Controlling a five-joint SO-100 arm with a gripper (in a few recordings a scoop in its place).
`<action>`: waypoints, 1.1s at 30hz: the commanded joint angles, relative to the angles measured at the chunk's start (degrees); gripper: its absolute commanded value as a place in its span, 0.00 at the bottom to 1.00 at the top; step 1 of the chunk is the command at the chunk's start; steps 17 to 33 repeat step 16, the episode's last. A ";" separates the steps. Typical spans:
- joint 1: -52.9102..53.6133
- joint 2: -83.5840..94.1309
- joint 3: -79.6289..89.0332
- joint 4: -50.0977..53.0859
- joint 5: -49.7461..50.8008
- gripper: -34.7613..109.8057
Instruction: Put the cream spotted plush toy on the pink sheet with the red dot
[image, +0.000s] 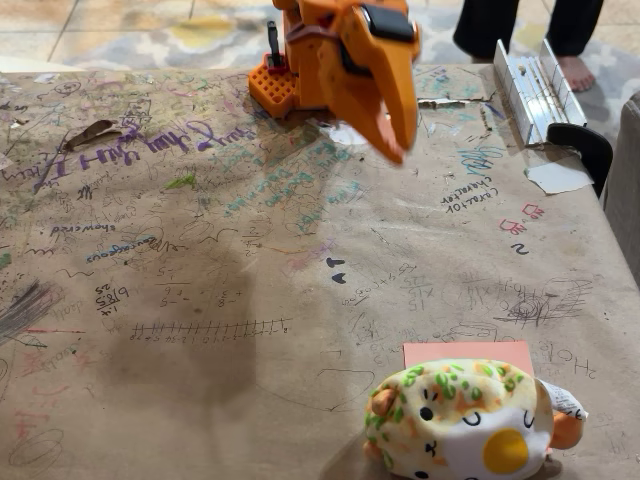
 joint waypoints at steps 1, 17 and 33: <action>0.53 19.60 1.05 28.92 11.60 0.24; 4.48 23.73 1.05 37.27 13.54 0.24; 4.48 23.73 1.05 37.27 13.54 0.24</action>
